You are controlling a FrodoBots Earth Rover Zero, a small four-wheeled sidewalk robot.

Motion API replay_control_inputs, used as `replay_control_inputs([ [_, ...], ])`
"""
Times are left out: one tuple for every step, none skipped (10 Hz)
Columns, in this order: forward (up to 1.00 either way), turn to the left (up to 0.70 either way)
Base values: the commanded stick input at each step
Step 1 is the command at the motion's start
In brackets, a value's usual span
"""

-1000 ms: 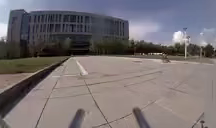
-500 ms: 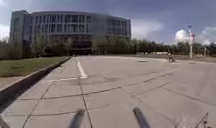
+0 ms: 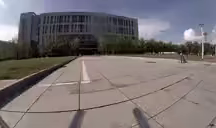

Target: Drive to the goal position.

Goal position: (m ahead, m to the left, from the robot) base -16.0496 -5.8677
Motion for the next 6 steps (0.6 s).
replay_control_inputs([
  [1.00, -0.01],
  [1.00, 0.01],
  [1.00, 0.02],
  [1.00, 0.06],
  [1.00, 0.36],
  [1.00, -0.02],
])
